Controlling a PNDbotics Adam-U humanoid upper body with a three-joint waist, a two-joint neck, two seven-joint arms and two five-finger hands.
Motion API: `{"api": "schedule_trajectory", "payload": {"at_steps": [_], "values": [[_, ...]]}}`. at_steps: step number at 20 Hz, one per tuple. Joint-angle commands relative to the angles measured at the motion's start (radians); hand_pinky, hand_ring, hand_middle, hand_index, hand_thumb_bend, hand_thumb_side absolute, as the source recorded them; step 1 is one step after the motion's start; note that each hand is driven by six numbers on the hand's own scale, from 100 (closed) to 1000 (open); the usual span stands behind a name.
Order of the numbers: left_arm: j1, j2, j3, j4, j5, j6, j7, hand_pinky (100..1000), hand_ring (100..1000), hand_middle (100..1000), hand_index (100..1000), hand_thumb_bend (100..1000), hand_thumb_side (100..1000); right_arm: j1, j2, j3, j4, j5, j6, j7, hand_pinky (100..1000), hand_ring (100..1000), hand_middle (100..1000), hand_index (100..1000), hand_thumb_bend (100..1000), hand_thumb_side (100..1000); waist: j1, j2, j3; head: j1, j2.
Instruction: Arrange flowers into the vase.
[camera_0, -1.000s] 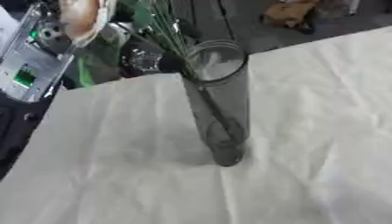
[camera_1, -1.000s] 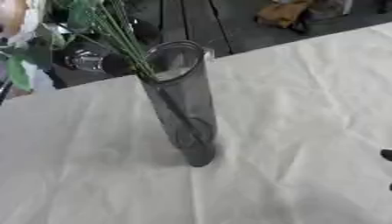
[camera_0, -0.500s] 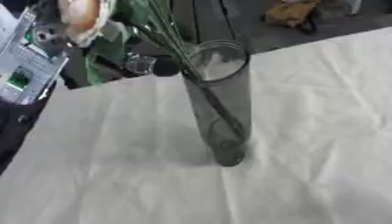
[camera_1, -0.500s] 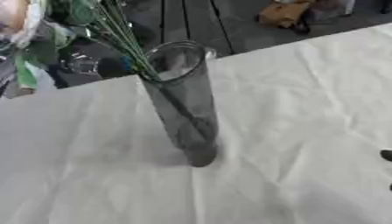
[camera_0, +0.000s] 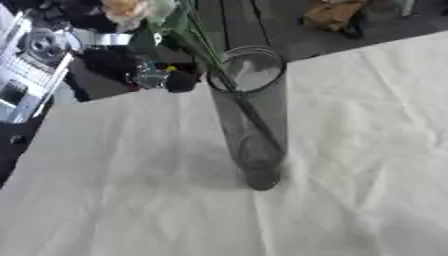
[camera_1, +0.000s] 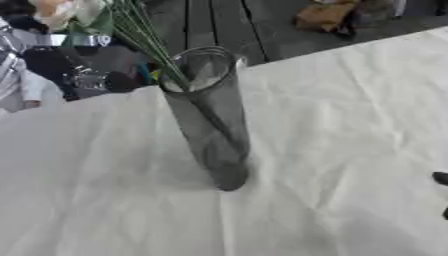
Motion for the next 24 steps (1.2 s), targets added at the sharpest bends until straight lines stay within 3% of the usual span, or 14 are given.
{"api": "schedule_trajectory", "payload": {"at_steps": [1,4,14,24], "values": [[-0.006,0.045,0.022,-0.002,-0.023,-0.004,0.000,973,957,1000,1000,538,1000,-0.004,-0.014,-0.003,-0.019,-0.007,0.001,-0.002,909,564,444,671,100,1000,-0.003,-0.034,0.002,-0.001,0.002],[-0.002,0.045,0.020,-0.003,-0.049,-0.011,0.000,980,961,1000,1000,510,1000,-0.004,-0.014,-0.004,-0.019,-0.005,0.004,-0.001,910,564,444,671,100,1000,-0.001,-0.035,0.000,0.000,0.000],[0.024,0.063,0.014,0.007,-0.113,-0.030,0.000,997,969,1000,1000,554,1000,-0.004,-0.013,-0.006,-0.019,-0.001,0.007,-0.005,911,565,444,671,100,1000,-0.002,-0.035,0.004,0.002,0.005],[0.134,0.118,0.030,-0.038,-0.093,-0.044,0.000,961,929,939,1000,477,1000,0.001,-0.012,-0.012,-0.019,-0.023,-0.014,-0.017,903,565,446,671,100,1000,-0.027,-0.036,0.019,-0.003,0.018]]}}
